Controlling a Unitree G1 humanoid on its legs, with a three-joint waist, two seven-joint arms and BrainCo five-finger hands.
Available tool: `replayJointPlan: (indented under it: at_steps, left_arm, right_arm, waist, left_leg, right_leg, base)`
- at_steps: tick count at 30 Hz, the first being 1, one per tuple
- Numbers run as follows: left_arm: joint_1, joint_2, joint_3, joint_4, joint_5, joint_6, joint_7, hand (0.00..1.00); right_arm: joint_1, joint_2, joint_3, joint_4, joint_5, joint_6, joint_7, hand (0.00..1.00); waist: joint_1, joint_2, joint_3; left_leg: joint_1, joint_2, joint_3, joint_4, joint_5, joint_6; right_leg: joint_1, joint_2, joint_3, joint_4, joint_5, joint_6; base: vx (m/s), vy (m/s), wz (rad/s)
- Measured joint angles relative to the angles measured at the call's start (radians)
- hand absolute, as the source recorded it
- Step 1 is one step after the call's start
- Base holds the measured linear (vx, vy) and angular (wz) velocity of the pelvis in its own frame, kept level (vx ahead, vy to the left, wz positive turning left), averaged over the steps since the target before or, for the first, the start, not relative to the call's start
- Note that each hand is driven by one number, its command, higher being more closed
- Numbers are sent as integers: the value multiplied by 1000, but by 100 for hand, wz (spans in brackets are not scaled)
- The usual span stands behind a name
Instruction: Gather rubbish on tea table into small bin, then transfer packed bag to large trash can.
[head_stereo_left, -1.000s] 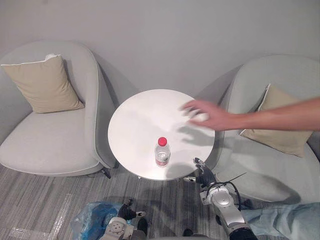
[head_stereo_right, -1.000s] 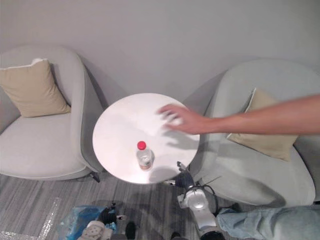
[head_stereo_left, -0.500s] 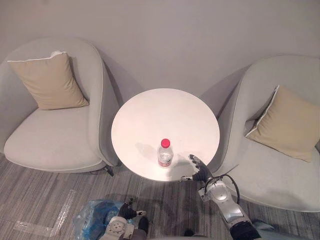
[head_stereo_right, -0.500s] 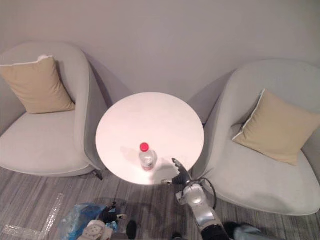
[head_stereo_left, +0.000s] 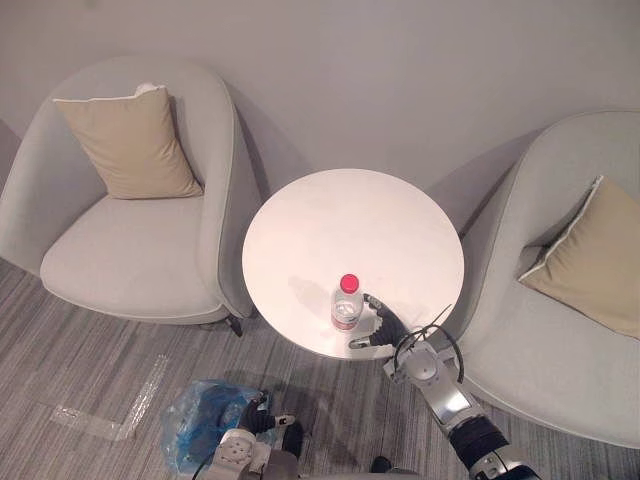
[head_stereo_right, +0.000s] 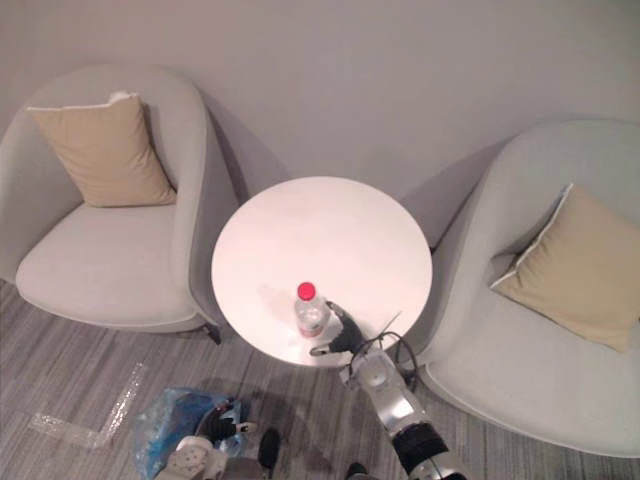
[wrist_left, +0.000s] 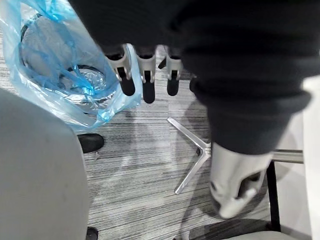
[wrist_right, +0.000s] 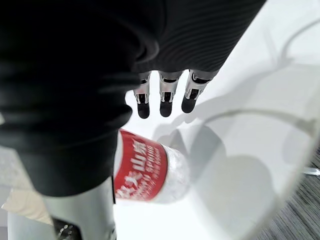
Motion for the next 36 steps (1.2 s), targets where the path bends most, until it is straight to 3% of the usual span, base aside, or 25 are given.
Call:
replayJointPlan:
  at_steps: [5,14,15,29,36]
  left_arm:
    - [-1,4,2,-17,-18,0,1,0]
    - [-3,6,2,-44,-21,-2,0,0]
    - [-3,6,2,-46,-23,-3,0,0]
    - [-3,11,2,-68,-57,-4,1,0]
    - [-3,11,5,-63,-55,1,0,0]
  right_arm:
    - [-17,45,-35,0,1,0,-56,0]
    - [-107,55,-48,35,24,-24,-82,0]
    - [-123,54,-48,42,41,-24,-82,100]
    - [-199,53,-49,73,103,-49,-113,100]
    - [19,49,-70,-167,124,-54,-97,100]
  waist:
    - [12,-2,17]
    - [25,-2,46]
    - [26,-1,49]
    - [40,-1,72]
    - [34,-1,72]
  left_leg:
    - [-5,-2,-4,0,1,0]
    - [-22,-2,-7,0,6,2]
    - [-24,-3,-11,0,6,1]
    - [-34,-3,-28,0,11,-1]
    - [-9,1,4,0,7,3]
  right_leg:
    - [-2,-1,-3,0,0,0]
    - [-18,-2,-7,2,1,-1]
    - [-18,-2,-10,2,1,-1]
    - [-18,-3,-1,8,3,-2]
    - [-17,-8,55,20,4,0]
  base:
    - [-3,-4,3]
    - [-14,-2,2]
    - [-27,-4,5]
    - [-8,-3,6]
    - [-14,2,-14]
